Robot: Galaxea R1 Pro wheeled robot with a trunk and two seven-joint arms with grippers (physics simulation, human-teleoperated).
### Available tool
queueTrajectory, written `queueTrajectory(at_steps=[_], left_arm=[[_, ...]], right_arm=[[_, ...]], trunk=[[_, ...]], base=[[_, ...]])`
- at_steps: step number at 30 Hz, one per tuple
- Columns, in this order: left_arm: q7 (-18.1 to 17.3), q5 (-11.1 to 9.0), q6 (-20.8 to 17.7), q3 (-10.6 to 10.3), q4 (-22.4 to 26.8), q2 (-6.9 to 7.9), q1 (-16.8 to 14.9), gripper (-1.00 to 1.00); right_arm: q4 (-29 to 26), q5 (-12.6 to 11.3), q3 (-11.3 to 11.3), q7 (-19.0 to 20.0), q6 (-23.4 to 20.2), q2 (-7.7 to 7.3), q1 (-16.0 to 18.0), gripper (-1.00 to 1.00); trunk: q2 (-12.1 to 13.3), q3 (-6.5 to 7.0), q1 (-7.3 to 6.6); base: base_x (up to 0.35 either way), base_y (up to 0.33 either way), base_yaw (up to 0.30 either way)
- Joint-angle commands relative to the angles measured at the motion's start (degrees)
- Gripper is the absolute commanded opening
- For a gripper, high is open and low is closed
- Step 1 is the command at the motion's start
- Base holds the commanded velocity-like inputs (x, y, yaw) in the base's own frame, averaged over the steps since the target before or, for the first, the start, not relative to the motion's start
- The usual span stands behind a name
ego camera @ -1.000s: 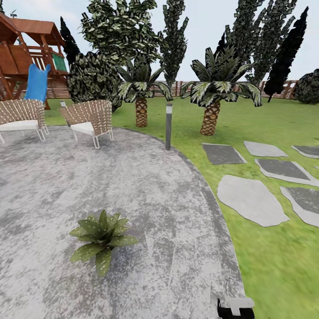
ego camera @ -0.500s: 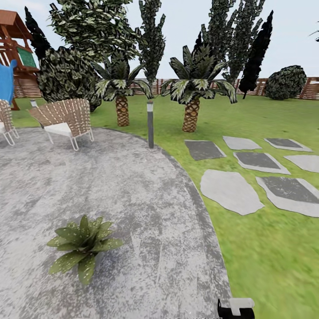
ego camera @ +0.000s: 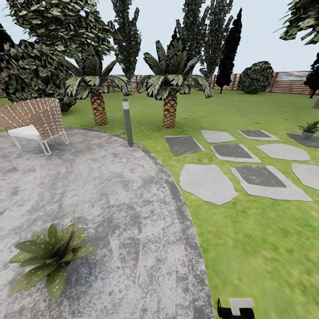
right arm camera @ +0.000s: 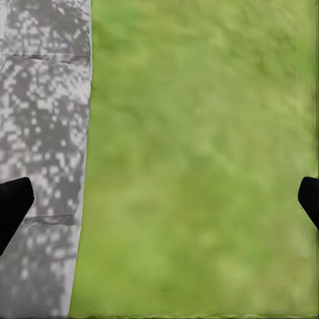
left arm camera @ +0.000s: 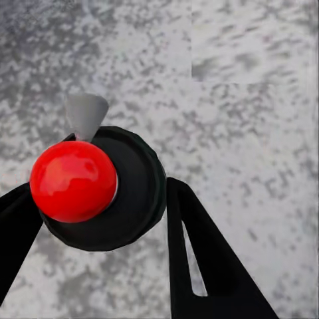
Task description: Pick up the pesticide atomizer in the garden and spray insectifuge to fully cover both potted plants in the garden.
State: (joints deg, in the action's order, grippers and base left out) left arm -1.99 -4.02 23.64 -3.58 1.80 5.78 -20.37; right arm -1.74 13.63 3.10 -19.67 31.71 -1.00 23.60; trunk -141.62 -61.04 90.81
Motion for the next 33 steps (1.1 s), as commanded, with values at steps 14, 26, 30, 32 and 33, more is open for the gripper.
queueTrajectory(at_steps=[14,26,30,32,33], left_arm=[[-0.2,0.0,0.1,-0.4,0.0,0.02,0.0,-1.00],[-0.2,-0.6,0.3,-0.2,0.0,0.25,0.0,-1.00],[-0.2,-0.6,0.3,-0.2,0.0,0.46,0.0,-1.00],[-0.1,-0.6,0.3,-0.2,0.0,0.51,0.0,-1.00],[-0.1,-0.6,0.3,-0.2,0.0,0.53,0.0,-1.00]], right_arm=[[0.1,0.6,0.3,-0.3,0.1,0.03,0.0,1.00],[0.1,0.6,0.3,-0.3,0.1,0.03,0.0,1.00],[0.1,0.6,0.3,-0.3,0.1,0.03,0.0,1.00],[0.1,0.6,0.3,-0.3,0.1,0.03,0.0,1.00],[0.1,0.5,0.3,-0.3,0.1,0.03,0.0,1.00]], trunk=[[0.0,-0.83,-0.01],[0.0,-1.49,-0.01],[0.0,-1.72,-0.01],[0.0,-1.83,-0.01],[0.0,-1.88,-0.01]], base=[[0.000,-0.002,-0.257],[0.044,0.000,-0.257],[0.316,0.000,-0.257],[0.336,0.000,-0.257],[0.337,0.000,-0.257]])
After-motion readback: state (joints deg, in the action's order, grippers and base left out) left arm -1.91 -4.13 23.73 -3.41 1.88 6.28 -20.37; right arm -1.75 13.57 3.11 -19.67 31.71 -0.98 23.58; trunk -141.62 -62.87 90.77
